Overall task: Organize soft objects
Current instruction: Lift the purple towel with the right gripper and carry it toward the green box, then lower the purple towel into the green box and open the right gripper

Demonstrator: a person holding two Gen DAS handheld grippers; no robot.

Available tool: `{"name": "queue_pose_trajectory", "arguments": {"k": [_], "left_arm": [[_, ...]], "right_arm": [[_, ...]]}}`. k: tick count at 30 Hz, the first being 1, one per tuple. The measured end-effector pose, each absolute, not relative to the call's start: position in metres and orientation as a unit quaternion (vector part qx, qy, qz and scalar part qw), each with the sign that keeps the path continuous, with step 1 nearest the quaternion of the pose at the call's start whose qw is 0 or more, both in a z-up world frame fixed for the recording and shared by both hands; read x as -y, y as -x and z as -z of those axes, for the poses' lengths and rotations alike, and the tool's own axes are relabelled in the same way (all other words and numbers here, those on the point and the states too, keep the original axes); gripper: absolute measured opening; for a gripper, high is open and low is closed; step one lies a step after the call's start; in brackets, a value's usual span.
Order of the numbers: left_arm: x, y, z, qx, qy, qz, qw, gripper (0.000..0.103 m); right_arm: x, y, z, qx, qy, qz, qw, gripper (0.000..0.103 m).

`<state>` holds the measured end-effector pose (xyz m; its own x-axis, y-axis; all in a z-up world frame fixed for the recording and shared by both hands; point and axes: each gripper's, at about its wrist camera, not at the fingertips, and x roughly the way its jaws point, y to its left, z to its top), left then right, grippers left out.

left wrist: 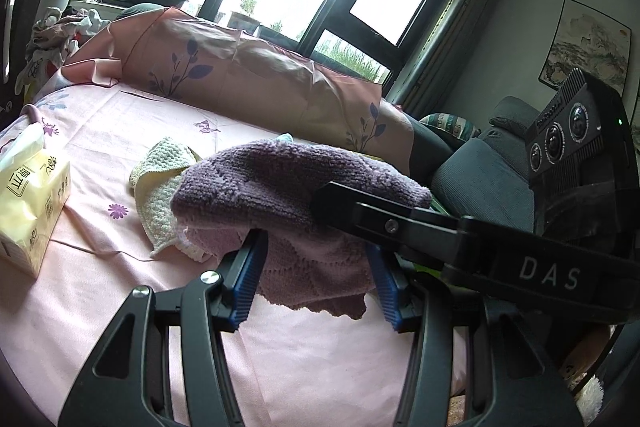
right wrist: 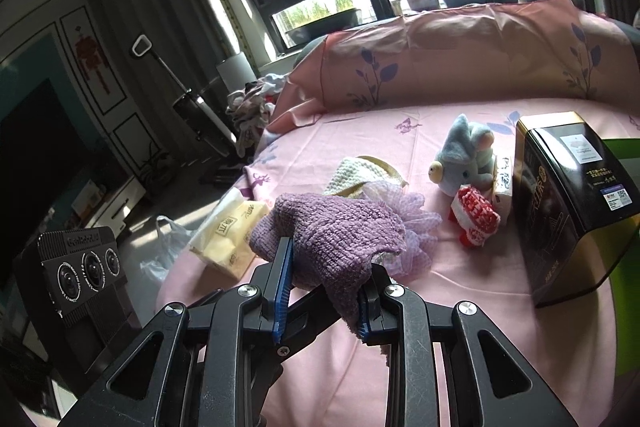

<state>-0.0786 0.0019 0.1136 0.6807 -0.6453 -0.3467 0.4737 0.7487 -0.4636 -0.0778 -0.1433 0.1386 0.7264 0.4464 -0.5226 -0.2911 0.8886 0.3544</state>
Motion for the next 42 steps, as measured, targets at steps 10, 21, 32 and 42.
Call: {"name": "queue_pose_trajectory", "arguments": {"k": [10,21,32,42], "left_arm": [[0.003,0.085,-0.126,-0.226,0.161,0.325,0.904,0.049],[0.035,0.091,-0.146,-0.206,0.113,0.332,0.914,0.049],[0.093,0.092,-0.174,-0.190,0.068,0.369,0.907,0.049],[0.174,0.079,-0.182,-0.206,0.034,0.440,0.874,0.051]], "right_arm": [[0.148,0.088,-0.153,-0.288,-0.112,-0.195,0.931,0.029],[0.174,0.100,-0.167,-0.262,-0.111,-0.176,0.942,0.029],[0.238,0.115,-0.183,-0.211,-0.168,-0.155,0.951,0.030],[0.320,0.131,-0.177,-0.174,-0.260,-0.097,0.945,0.030]]}}
